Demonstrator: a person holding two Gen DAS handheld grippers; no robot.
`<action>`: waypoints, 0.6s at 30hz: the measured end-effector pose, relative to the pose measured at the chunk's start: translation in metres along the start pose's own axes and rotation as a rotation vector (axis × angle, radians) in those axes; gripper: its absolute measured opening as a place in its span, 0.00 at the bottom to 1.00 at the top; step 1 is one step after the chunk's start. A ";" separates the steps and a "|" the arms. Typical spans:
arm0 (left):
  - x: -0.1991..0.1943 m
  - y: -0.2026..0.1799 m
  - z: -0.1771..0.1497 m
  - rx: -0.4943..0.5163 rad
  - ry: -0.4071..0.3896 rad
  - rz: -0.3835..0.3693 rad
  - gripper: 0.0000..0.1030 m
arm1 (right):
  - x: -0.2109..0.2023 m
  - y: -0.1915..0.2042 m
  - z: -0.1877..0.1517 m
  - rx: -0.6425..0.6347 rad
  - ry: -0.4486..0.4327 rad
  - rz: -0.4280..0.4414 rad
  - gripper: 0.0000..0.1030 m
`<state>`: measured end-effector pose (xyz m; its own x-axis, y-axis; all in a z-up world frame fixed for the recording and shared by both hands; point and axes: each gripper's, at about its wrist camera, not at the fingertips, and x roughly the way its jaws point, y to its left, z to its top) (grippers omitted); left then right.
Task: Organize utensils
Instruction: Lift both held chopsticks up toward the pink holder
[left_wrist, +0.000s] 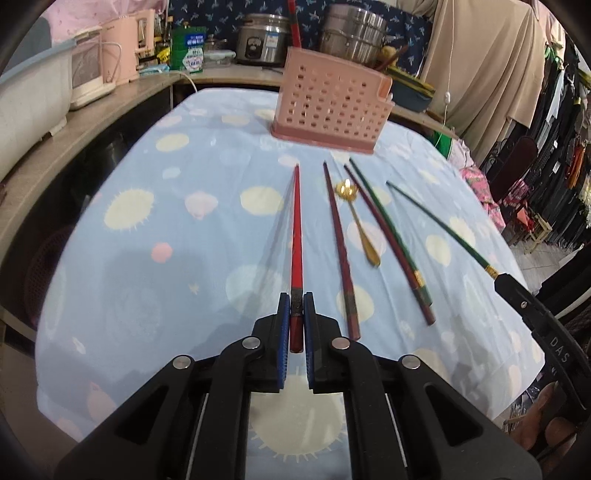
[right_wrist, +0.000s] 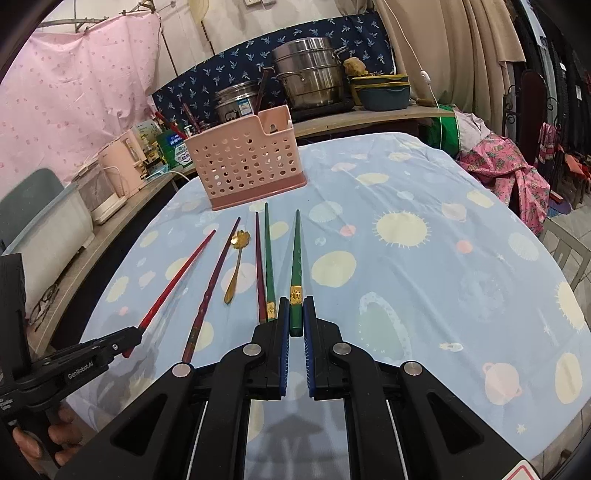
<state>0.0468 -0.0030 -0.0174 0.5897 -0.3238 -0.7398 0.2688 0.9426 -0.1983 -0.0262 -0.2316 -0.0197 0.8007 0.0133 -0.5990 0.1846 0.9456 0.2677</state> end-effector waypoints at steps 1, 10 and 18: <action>-0.005 0.000 0.004 -0.002 -0.013 -0.002 0.07 | -0.002 0.000 0.003 0.003 -0.006 0.001 0.07; -0.041 -0.003 0.052 -0.013 -0.130 -0.014 0.07 | -0.022 -0.005 0.045 0.050 -0.072 0.041 0.07; -0.062 -0.008 0.101 0.000 -0.237 -0.022 0.07 | -0.040 -0.003 0.093 0.061 -0.172 0.071 0.07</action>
<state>0.0845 0.0013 0.0948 0.7458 -0.3544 -0.5640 0.2835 0.9351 -0.2128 -0.0057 -0.2655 0.0734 0.8977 0.0187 -0.4402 0.1539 0.9228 0.3531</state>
